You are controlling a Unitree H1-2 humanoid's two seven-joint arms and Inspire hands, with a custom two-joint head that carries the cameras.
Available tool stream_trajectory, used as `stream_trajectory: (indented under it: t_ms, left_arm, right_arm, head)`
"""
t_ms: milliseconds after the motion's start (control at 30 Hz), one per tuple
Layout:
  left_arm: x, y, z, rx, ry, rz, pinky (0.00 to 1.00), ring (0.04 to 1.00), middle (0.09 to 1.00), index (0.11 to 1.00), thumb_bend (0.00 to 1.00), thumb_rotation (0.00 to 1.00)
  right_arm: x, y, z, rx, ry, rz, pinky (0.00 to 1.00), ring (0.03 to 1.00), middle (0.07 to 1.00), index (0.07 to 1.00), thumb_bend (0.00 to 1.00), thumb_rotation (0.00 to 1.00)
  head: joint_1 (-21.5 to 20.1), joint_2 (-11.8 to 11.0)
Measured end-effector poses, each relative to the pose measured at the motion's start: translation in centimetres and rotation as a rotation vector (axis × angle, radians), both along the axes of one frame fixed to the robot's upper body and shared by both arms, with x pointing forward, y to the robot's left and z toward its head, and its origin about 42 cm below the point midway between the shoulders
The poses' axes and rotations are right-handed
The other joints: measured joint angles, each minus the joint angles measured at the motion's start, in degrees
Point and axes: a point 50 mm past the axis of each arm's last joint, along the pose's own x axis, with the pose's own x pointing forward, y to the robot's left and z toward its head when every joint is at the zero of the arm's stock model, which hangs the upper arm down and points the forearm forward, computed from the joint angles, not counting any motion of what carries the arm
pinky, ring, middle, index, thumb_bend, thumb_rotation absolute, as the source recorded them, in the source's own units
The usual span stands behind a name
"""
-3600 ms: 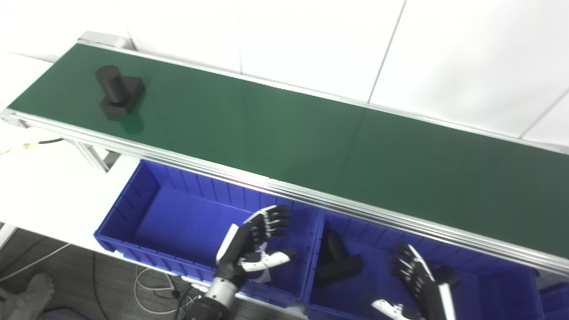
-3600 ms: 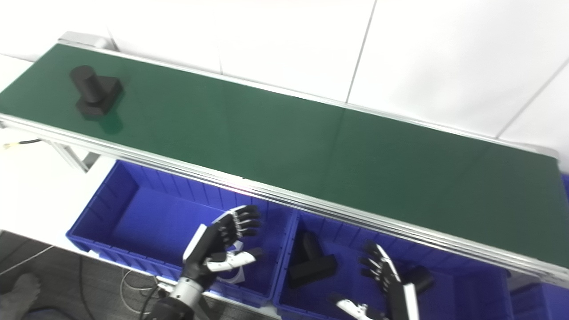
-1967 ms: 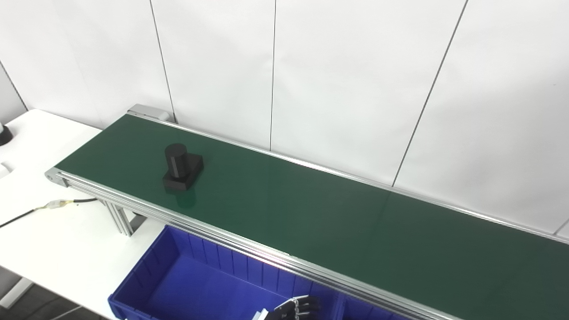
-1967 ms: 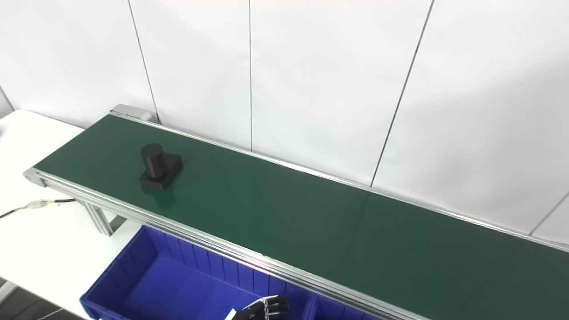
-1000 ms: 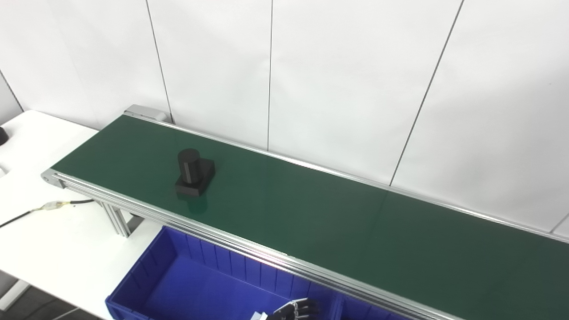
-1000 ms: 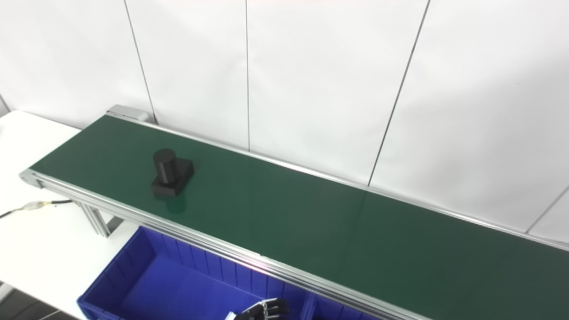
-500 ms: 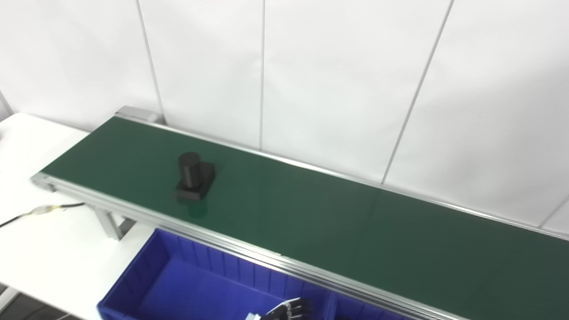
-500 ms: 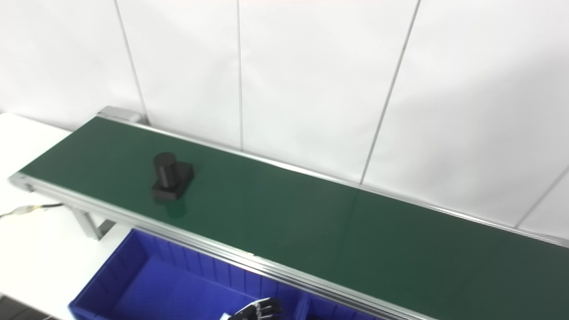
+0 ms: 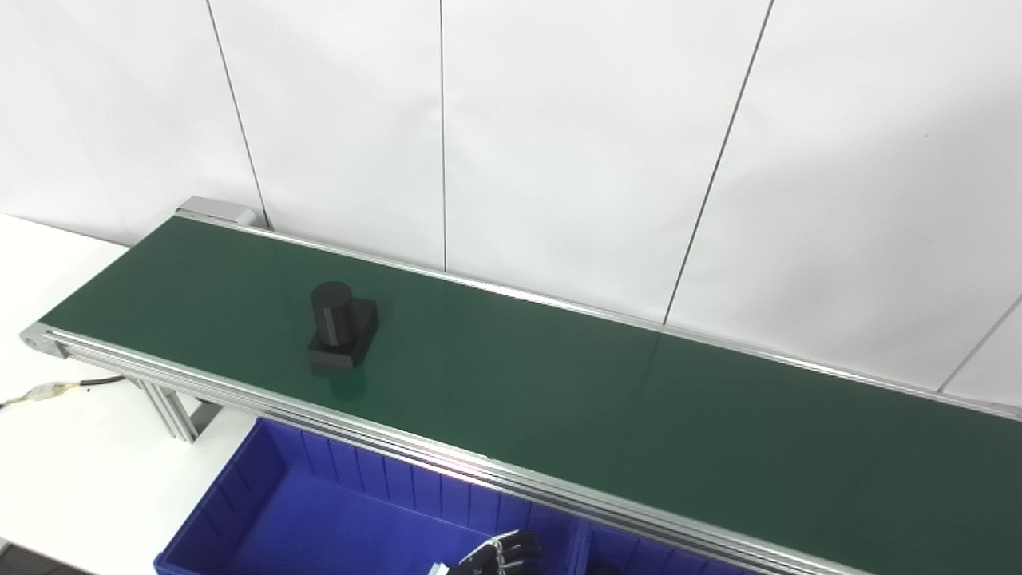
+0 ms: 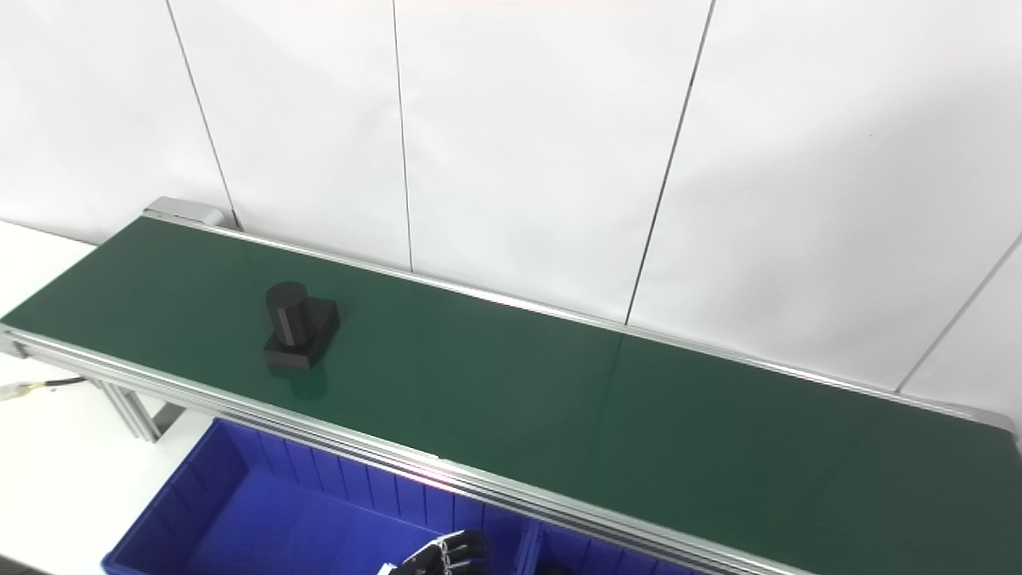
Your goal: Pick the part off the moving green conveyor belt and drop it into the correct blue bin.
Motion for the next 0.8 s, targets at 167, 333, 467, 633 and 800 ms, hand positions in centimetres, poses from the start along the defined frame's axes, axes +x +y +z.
stream_trajectory:
  t_ms: [167, 333, 467, 633, 800]
  left_arm:
    - [0.1, 0.1, 0.2, 0.002, -0.012, -0.007, 0.74, 0.757, 0.795, 0.798, 0.56, 0.0]
    - [0.3, 0.3, 0.6, 0.004, -0.028, -0.006, 0.74, 0.759, 0.803, 0.808, 0.53, 0.0]
    - [0.2, 0.4, 0.6, 0.008, -0.027, -0.007, 0.75, 0.768, 0.811, 0.809, 0.52, 0.0]
    - [0.0, 0.9, 0.6, 0.013, -0.028, -0.009, 0.75, 0.767, 0.811, 0.81, 0.52, 0.0]
    - [0.0, 1.5, 0.9, 0.013, -0.041, -0.001, 0.76, 0.768, 0.799, 0.807, 0.51, 0.0]
  right_arm:
    - [0.3, 0.2, 0.4, -0.001, -0.017, 0.006, 0.61, 0.716, 0.802, 0.812, 0.71, 0.0]
    - [0.4, 0.6, 0.6, 0.001, -0.028, 0.012, 0.61, 0.711, 0.792, 0.805, 0.72, 0.0]
    - [0.4, 0.8, 0.6, 0.0, -0.03, 0.011, 0.61, 0.713, 0.789, 0.81, 0.71, 0.0]
    - [0.2, 0.8, 0.6, 0.0, -0.029, -0.001, 0.63, 0.718, 0.796, 0.814, 0.72, 0.0]
    - [-0.1, 1.1, 0.6, 0.006, -0.03, 0.0, 0.64, 0.716, 0.794, 0.806, 0.73, 0.0]
  head:
    - [-2.11, 0.7]
    - [-3.43, 1.14]
    - [-3.69, 1.58]
    - [-4.04, 2.11]
    - [-6.68, 2.72]
